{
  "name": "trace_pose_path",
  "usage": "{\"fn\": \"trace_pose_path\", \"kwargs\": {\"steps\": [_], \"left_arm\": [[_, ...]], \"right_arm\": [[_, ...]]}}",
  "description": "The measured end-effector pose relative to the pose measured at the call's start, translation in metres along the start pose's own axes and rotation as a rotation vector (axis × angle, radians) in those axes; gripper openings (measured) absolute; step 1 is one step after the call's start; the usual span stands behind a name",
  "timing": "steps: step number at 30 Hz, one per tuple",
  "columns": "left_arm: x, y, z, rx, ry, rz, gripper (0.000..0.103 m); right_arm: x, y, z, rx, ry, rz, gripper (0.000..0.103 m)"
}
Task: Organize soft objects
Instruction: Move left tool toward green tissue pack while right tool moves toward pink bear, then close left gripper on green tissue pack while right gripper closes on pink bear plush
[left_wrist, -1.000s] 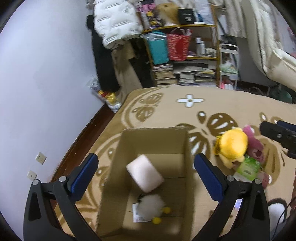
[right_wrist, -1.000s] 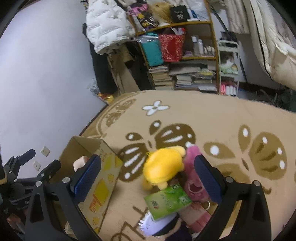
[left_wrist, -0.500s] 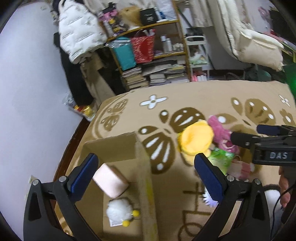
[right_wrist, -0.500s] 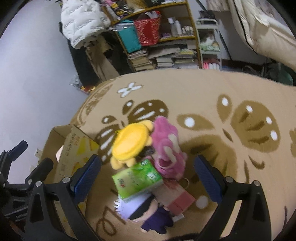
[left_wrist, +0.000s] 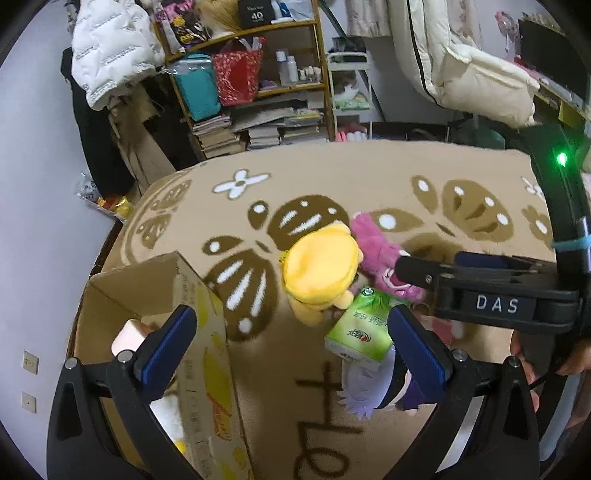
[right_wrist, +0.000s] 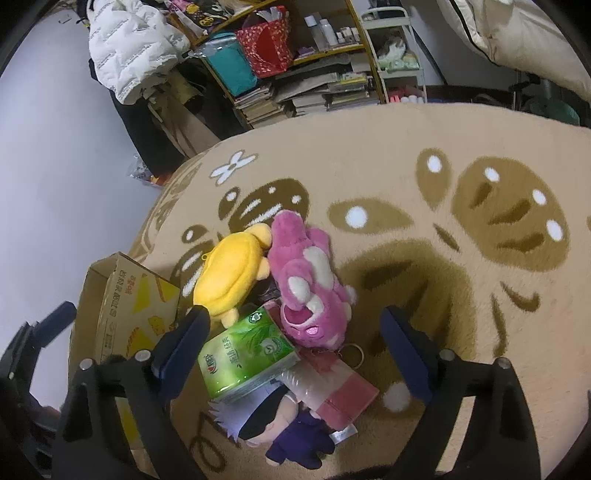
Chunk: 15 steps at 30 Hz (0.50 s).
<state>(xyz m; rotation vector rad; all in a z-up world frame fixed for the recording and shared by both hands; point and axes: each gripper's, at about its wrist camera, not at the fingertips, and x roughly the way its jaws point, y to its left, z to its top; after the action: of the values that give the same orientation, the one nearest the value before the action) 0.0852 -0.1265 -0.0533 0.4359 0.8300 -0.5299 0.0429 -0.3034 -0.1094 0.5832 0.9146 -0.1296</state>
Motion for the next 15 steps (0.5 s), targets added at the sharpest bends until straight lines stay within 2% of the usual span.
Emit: {"fn": "trace_pose_path", "kwargs": {"steps": [5,10,15], "left_arm": [[0.016,-0.007,-0.002,0.007,0.041,-0.013,0.102],[0.029,-0.013,-0.007,-0.027,0.061,-0.029,0.102],[0.042,-0.021,-0.011,-0.001,0.086,-0.029,0.102]], "right_arm": [[0.01,-0.002,0.001,0.012,0.014,0.012,0.089],[0.017,-0.01,0.003,0.042,0.014,0.023,0.088],[0.025,-0.017,0.003,0.07,0.022,0.045,0.088]]}}
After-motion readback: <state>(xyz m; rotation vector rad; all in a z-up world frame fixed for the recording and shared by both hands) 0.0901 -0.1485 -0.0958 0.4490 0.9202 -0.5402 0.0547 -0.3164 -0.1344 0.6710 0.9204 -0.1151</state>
